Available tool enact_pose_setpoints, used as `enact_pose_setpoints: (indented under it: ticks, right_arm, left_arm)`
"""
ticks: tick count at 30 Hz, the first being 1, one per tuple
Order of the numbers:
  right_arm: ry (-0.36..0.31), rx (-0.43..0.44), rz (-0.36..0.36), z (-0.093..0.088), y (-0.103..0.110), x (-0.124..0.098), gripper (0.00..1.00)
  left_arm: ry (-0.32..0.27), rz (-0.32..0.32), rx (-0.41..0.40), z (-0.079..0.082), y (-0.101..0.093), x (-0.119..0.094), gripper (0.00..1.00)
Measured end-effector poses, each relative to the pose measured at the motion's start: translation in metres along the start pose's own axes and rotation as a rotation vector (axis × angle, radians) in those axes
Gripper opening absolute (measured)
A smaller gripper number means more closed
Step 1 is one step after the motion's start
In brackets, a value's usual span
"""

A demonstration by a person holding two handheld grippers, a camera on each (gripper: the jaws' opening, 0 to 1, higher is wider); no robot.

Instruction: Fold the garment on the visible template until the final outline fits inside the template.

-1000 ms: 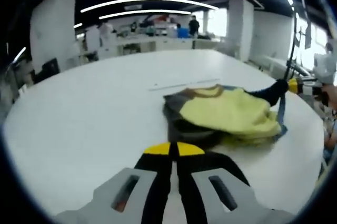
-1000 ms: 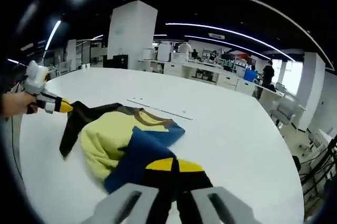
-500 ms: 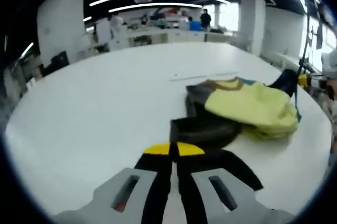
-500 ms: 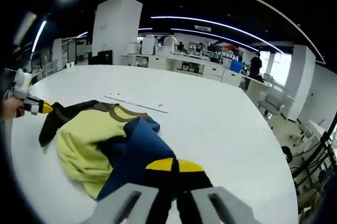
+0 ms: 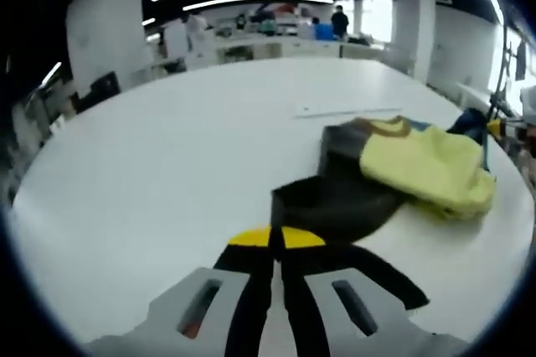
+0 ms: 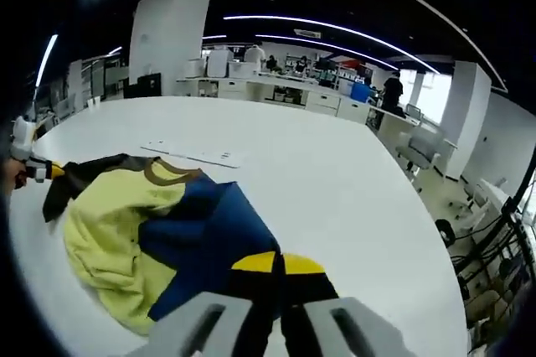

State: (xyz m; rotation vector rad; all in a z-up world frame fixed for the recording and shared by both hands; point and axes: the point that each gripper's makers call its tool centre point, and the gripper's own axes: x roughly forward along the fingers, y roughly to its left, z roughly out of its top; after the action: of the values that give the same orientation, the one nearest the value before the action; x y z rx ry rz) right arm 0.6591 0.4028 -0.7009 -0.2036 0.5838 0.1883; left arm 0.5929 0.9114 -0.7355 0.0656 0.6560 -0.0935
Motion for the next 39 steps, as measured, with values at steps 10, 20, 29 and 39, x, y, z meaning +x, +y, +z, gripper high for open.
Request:
enact_pose_setpoints:
  ticks: [10, 20, 29, 39]
  right_arm:
    - [0.044, -0.018, -0.042, -0.012, -0.027, 0.006, 0.0]
    - [0.085, 0.011, -0.071, -0.023, -0.05, 0.012, 0.0]
    - [0.132, 0.025, -0.098, -0.039, -0.063, 0.007, 0.0]
    - [0.124, 0.012, -0.092, -0.036, -0.069, 0.01, 0.0]
  left_arm:
    - [0.028, 0.019, -0.009, -0.009, 0.01, 0.0, 0.0]
    - [0.019, 0.049, -0.025, -0.007, 0.026, 0.0, 0.0]
    - [0.027, 0.06, -0.043, -0.008, 0.033, -0.001, 0.0]
    - [0.027, 0.067, -0.024, -0.008, 0.044, -0.001, 0.0]
